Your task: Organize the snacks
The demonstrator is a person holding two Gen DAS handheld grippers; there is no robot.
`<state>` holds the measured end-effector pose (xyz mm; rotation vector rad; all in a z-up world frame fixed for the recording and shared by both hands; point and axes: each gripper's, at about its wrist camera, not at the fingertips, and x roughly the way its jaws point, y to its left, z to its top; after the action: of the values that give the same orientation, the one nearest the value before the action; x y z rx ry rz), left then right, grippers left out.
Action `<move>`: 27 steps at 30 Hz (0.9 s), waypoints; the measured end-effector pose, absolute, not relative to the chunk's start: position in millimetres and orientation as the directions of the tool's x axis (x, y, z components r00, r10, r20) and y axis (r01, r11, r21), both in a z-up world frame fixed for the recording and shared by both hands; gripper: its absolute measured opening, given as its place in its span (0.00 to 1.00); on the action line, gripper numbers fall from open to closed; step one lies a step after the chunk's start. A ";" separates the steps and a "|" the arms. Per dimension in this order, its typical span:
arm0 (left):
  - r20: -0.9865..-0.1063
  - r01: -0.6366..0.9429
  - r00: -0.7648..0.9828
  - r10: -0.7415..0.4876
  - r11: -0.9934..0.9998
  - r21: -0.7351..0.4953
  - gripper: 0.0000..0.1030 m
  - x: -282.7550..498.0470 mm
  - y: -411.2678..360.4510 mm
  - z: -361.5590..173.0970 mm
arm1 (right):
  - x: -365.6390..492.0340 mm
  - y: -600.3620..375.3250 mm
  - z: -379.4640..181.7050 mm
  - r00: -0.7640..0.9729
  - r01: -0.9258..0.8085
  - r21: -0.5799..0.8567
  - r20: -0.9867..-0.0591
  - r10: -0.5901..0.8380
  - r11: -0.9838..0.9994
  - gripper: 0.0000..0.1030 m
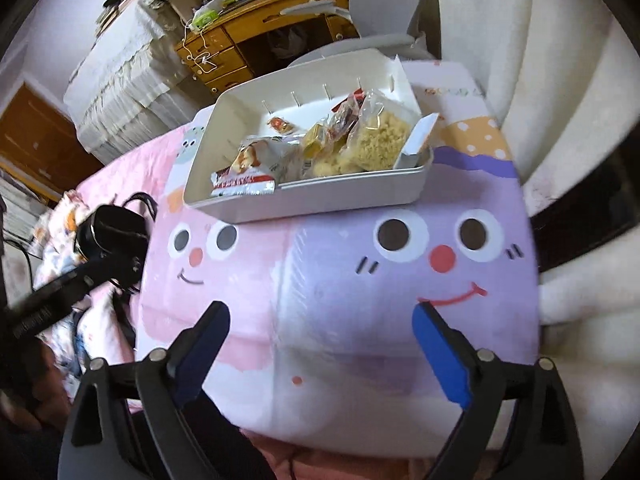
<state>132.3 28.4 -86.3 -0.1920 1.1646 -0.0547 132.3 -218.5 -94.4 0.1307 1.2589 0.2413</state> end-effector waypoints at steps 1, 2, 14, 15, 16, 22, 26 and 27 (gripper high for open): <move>-0.905 -0.057 0.404 -0.129 0.985 -0.166 0.67 127.2 30.9 -77.7 | 126.9 -218.5 -89.4 0.291 -0.116 0.225 -0.924 0.250 0.967 0.93; -0.903 -0.053 0.412 -0.124 0.986 -0.160 0.67 122.7 32.3 -70.2 | 119.7 -217.4 -81.7 0.290 -0.122 0.212 -0.927 0.240 0.970 0.93; -0.862 0.038 0.500 -0.077 0.997 -0.067 0.74 72.9 16.2 -8.1 | 55.6 -178.7 4.6 0.403 -0.182 0.194 -0.880 0.253 0.964 0.94; -0.855 0.044 0.513 -0.072 0.997 -0.057 0.75 69.5 15.0 -5.3 | 52.4 -176.9 9.7 0.428 -0.175 0.178 -0.872 0.237 0.968 0.94; -0.847 0.045 0.527 -0.064 0.998 -0.048 0.78 65.9 14.5 -2.5 | 50.4 -176.6 12.2 0.442 -0.163 0.174 -0.867 0.230 0.971 0.94; -0.802 0.047 0.596 -0.032 0.999 -0.005 0.97 51.9 10.1 5.2 | 37.1 -172.8 11.4 0.459 -0.112 0.185 -0.862 0.216 0.976 0.96; -0.796 0.035 0.605 0.002 0.999 0.029 0.99 51.2 9.1 6.6 | 39.0 -174.7 7.0 0.457 -0.067 0.158 -0.873 0.171 0.985 1.00; -0.793 0.035 0.610 0.001 0.999 0.028 0.99 51.1 9.3 7.6 | 38.4 -174.0 6.8 0.456 -0.065 0.154 -0.874 0.167 0.986 1.00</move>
<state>51.1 9.3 7.6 0.0426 0.9152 -0.0199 38.4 -174.0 6.8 0.1032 1.0883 0.1433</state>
